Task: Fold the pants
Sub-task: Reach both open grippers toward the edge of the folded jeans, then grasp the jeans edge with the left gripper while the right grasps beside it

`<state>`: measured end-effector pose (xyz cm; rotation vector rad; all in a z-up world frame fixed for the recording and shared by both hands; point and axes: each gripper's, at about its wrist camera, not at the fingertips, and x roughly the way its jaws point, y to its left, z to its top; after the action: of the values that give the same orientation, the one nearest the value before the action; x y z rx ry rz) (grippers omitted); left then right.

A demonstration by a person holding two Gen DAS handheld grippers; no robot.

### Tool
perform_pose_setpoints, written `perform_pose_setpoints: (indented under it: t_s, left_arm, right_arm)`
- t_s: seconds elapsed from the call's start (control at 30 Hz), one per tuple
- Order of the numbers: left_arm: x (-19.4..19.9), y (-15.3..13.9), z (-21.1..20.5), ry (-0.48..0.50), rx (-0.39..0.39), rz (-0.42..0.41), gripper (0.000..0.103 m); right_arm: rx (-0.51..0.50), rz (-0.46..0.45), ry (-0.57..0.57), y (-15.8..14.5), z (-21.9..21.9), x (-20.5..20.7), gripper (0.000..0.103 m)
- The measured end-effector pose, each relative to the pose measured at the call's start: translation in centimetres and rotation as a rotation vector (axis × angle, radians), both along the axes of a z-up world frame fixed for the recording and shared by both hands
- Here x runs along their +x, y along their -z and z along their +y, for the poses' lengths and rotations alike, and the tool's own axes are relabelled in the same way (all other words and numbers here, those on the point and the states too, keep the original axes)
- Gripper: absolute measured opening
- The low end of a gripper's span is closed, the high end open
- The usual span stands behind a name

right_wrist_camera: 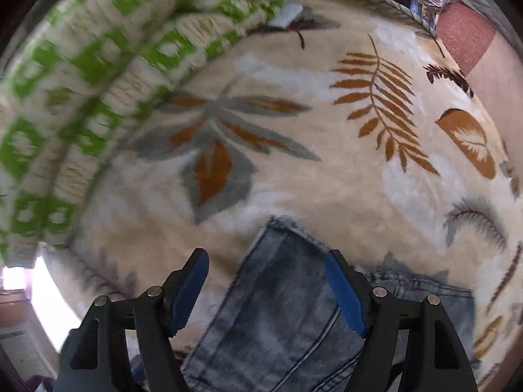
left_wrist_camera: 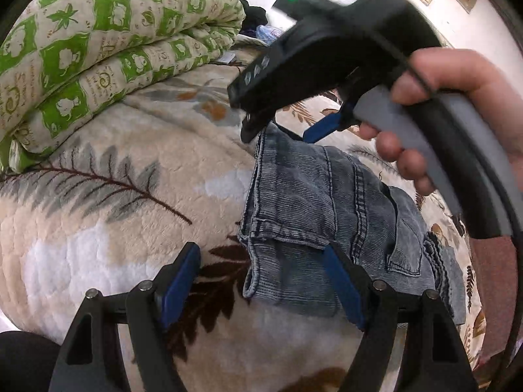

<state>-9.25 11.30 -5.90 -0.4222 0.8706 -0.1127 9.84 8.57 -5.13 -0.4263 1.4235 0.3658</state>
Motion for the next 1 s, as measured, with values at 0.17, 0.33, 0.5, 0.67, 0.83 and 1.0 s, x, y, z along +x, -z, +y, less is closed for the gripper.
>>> perform_pose_setpoints:
  t_s: [0.17, 0.33, 0.5, 0.67, 0.83, 1.0]
  left_arm:
    - [0.8, 0.1, -0.7, 0.028, 0.014, -0.02, 0.078]
    - [0.9, 0.3, -0.9, 0.08, 0.011, -0.039, 0.044]
    - [0.7, -0.2, -1.0, 0.094, -0.001, -0.072, 0.03]
    - [-0.4, -1.5, -2.1, 0.15, 0.037, -0.155, 0.024]
    - [-2.1, -3.0, -4.7, 0.235, 0.079, -0.25, 0.024]
    - [-4.0, -4.8, -8.1, 0.331, 0.144, -0.336, 0.023]
  right_arm:
    - [-0.055, 0.0, -0.023, 1.3, 0.2, 0.0, 0.076]
    - [-0.1, -0.005, -0.081, 1.6, 0.7, -0.8, 0.035]
    - [-0.077, -0.069, -0.082, -0.3, -0.5, -1.9, 0.016]
    - [-0.024, -0.17, -0.07, -3.9, -2.7, -3.7, 0.015]
    - [0.049, -0.272, -0.024, -7.6, -6.9, -5.8, 0.015]
    - [0.152, -0.354, 0.052, -9.7, -12.7, -7.9, 0.015]
